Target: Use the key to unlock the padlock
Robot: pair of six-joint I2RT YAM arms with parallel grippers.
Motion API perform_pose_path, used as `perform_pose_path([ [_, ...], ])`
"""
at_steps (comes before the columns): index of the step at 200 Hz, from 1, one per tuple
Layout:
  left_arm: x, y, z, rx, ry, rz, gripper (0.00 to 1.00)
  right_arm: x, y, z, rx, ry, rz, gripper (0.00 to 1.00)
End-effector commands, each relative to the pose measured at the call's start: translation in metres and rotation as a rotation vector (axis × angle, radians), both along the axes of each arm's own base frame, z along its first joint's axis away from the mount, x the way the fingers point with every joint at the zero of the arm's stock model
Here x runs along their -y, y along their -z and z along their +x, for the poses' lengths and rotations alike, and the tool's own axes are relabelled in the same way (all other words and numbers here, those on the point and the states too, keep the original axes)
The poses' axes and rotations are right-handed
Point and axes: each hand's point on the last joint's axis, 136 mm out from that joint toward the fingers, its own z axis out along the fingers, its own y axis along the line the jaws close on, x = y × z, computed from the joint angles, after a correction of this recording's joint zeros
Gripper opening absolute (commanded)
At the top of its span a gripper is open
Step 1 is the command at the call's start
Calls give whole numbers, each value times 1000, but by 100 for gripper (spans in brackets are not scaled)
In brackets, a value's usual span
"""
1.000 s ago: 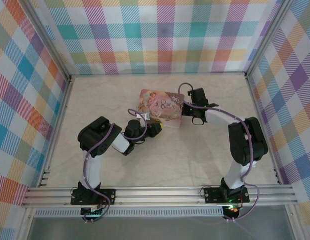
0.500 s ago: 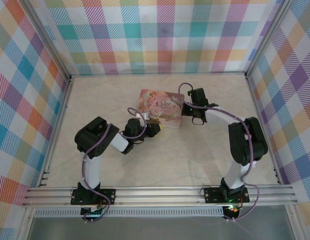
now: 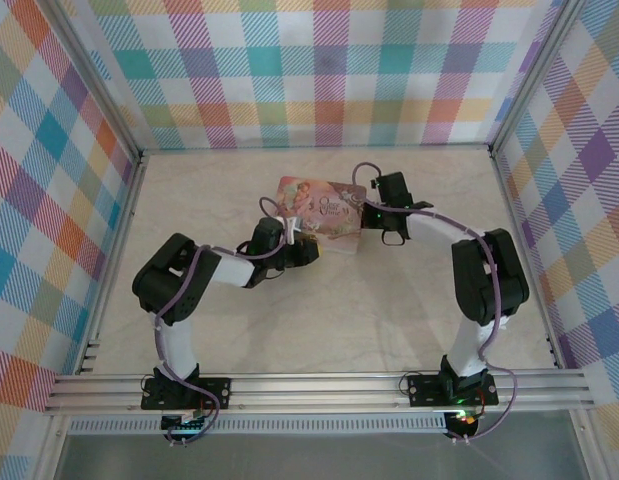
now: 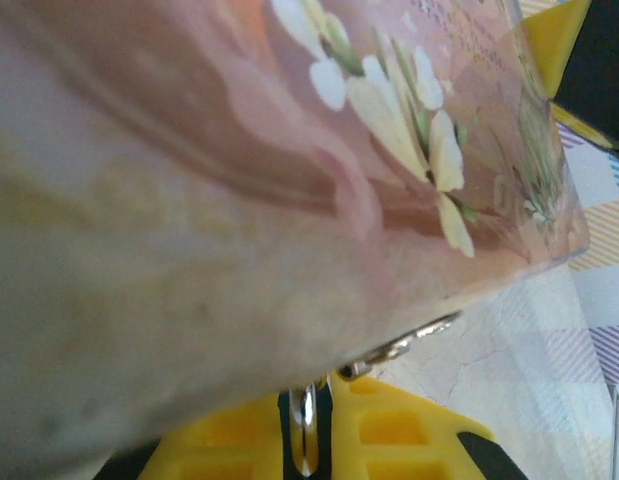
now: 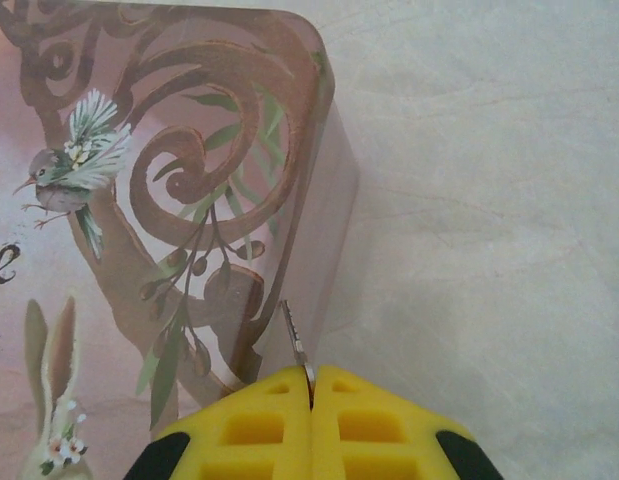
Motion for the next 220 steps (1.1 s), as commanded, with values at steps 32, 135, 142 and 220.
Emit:
perform_pose_path([
  [32, -15, 61, -69, -359, 111, 130, 4, -24, 4, 15, 13, -124, -12, 0],
  [135, -4, 27, -63, -451, -33, 69, 4, -5, -6, 15, -5, -81, -97, 0],
  [142, -3, 22, -61, -452, -36, 71, 4, 0, -7, 12, -9, -66, -102, 0],
  [220, 11, -21, -48, -444, -76, 36, 4, 47, -20, -25, -15, 48, -86, 0],
])
